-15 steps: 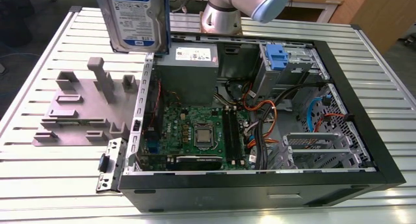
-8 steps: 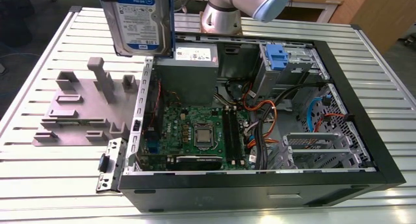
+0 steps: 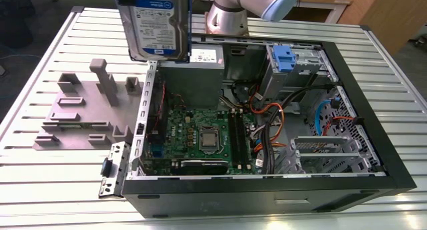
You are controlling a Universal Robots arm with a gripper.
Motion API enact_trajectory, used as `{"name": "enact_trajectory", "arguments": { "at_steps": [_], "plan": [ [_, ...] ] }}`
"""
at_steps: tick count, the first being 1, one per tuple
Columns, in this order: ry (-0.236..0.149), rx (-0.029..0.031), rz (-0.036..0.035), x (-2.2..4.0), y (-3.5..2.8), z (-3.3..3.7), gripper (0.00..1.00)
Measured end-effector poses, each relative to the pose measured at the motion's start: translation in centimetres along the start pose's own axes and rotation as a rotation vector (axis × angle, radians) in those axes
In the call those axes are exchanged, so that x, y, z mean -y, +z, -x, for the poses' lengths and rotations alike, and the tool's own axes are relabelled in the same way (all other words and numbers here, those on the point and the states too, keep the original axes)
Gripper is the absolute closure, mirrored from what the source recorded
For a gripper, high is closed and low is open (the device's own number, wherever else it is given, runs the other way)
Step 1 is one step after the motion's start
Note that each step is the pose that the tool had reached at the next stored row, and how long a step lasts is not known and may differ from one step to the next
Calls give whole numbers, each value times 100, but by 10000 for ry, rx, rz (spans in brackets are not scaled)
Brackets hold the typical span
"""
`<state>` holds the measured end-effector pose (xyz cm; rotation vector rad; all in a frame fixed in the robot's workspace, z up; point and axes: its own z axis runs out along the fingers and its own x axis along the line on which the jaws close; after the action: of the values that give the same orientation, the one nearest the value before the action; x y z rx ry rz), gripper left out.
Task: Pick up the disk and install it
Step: 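Pick up the disk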
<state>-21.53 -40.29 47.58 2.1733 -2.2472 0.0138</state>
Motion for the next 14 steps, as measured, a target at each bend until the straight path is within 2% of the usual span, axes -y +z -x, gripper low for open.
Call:
{"name": "enact_trajectory", "arguments": {
  "at_steps": [3,6,14],
  "plan": [
    [-1,-1,1,137,-1,0,64],
    [0,0,0,223,1,-5,64],
    [0,-1,1,332,18,-120,64]
  ]
}}
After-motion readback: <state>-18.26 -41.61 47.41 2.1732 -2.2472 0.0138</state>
